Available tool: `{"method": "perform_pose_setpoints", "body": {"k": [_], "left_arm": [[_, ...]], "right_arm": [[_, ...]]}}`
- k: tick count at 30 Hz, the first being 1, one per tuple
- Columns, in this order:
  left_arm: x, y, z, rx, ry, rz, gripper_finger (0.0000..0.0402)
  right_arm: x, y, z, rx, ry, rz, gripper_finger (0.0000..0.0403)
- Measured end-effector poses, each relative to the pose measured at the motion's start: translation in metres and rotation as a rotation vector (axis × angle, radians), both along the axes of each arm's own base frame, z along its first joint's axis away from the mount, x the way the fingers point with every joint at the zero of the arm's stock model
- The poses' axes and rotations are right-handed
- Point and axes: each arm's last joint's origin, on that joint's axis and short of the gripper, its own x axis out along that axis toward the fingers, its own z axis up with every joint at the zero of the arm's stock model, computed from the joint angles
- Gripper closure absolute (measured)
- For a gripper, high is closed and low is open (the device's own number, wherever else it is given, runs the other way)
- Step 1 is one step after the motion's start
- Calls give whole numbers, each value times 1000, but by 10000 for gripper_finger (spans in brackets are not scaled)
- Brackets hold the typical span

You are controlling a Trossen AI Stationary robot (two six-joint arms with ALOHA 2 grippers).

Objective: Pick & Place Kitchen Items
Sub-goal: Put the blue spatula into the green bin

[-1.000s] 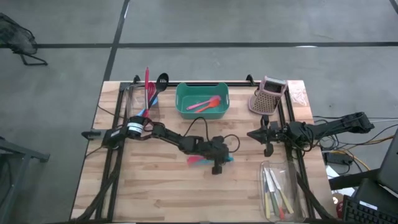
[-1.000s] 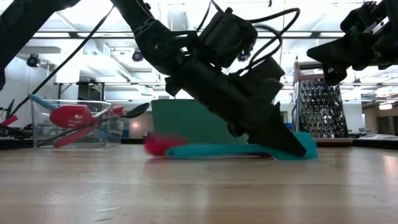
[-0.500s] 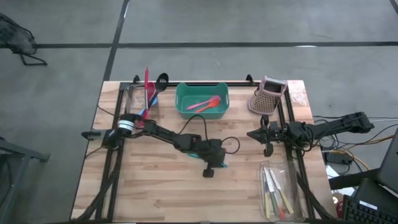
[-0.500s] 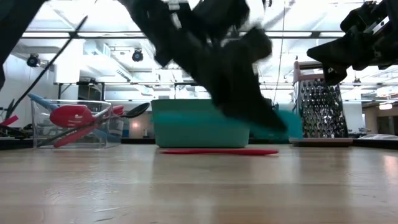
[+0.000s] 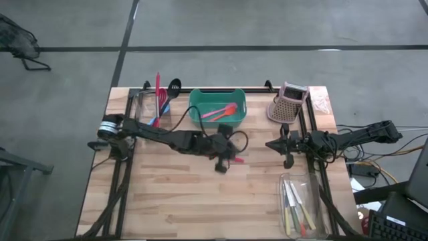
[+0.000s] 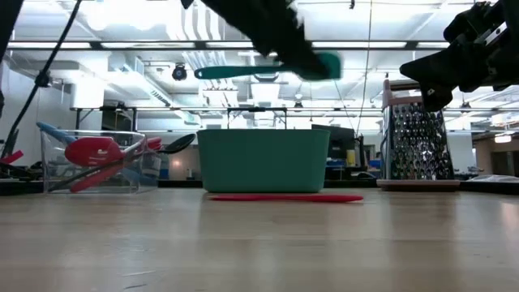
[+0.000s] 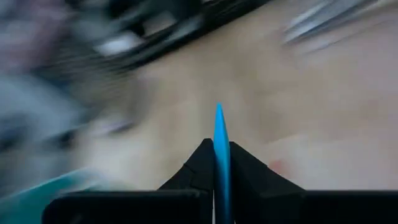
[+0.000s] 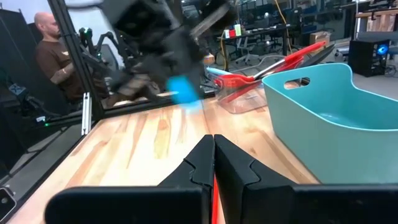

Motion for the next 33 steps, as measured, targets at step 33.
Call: {"method": "perform_pose_setpoints", "body": {"k": [33], "left_arm": [[-11, 187, 2, -165, -195, 399, 352]], "right_arm": [[0, 0, 0, 0, -2, 0, 394]]}}
